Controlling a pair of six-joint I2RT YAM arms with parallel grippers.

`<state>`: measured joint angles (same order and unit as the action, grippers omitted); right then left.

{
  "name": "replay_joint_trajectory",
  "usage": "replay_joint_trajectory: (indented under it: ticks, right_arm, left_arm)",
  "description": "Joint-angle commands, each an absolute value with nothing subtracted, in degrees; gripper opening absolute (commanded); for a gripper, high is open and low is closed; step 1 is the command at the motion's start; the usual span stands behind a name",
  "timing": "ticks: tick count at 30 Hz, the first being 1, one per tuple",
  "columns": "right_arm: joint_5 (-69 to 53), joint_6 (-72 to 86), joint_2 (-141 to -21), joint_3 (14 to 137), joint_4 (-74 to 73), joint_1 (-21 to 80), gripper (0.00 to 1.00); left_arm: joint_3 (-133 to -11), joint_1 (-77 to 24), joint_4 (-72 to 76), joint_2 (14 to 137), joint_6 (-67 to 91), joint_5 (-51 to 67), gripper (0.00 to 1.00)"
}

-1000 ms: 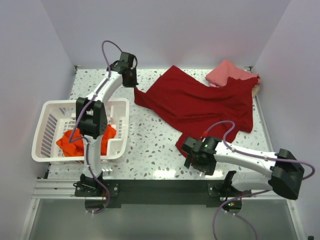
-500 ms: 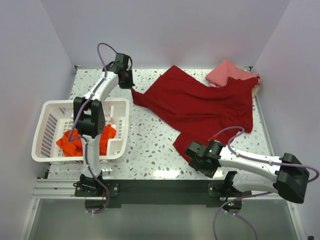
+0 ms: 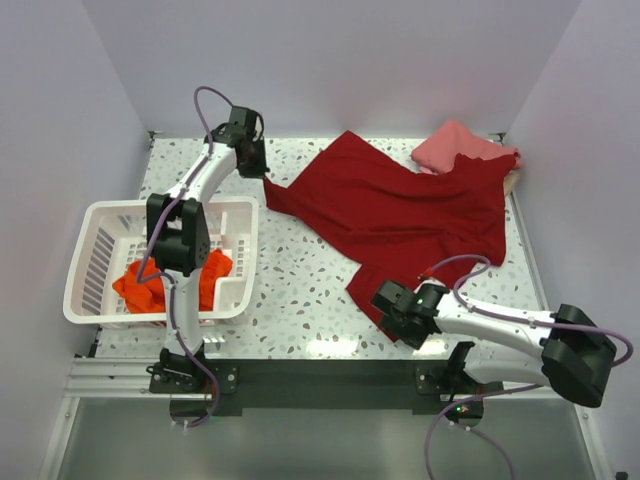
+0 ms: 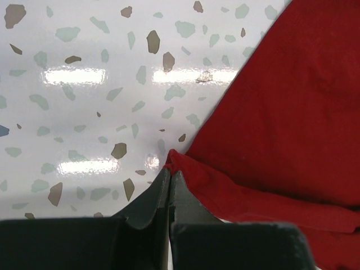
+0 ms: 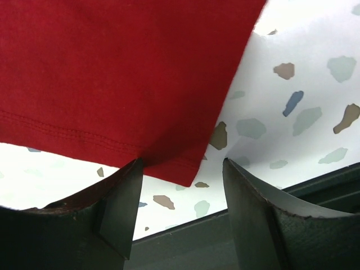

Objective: Fold and stack the t-shirts
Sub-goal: Fold the tshirt

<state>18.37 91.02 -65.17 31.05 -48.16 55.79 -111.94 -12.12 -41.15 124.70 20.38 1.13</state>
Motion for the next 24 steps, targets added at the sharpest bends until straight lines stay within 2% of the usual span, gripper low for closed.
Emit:
replay_joint_trajectory:
  ticks: [1, 7, 14, 15, 17, 18, 20, 21, 24]
  right_arm:
    - [17.68, 89.04, -69.60, 30.85, -40.09, 55.20, 0.61]
    - [16.70, 86.48, -76.90, 33.75, -42.80, 54.93, 0.53]
    - [16.17, 88.85, -73.48, 31.12, -44.21, 54.84, 0.40]
    - [16.17, 88.94, -73.13, 30.77, -44.38, 54.93, 0.36]
    - [16.08, 88.95, -71.99, 30.41, -44.91, 54.93, 0.24]
    - [16.08, 88.95, -71.72, 30.50, -46.13, 54.93, 0.14]
    - [16.08, 87.81, -70.84, 31.98, -49.02, 54.93, 0.04]
    - [16.35, 87.28, -70.58, 32.86, -50.26, 54.93, 0.00]
    - [16.53, 84.91, -69.96, 37.08, -55.96, 55.02, 0.00]
  left_arm:
    - [-111.71, -11.42, -39.38, 121.03, 20.48, 1.41, 0.00]
    - [-109.95, -11.42, -38.85, 119.97, 20.48, 1.85, 0.00]
    - [-108.55, -11.34, -38.50, 118.57, 20.66, 2.20, 0.00]
    - [-108.28, -11.34, -38.15, 118.39, 20.74, 2.20, 0.00]
    - [-107.41, -11.43, -37.88, 117.78, 20.57, 2.28, 0.00]
    - [-107.14, -11.43, -37.62, 117.25, 20.57, 2.37, 0.00]
    - [-106.18, -11.34, -37.09, 116.81, 20.48, 2.55, 0.00]
    - [-106.00, -11.34, -37.09, 116.28, 20.48, 2.55, 0.00]
    - [-105.12, -11.34, -36.74, 115.14, 20.30, 2.46, 0.00]
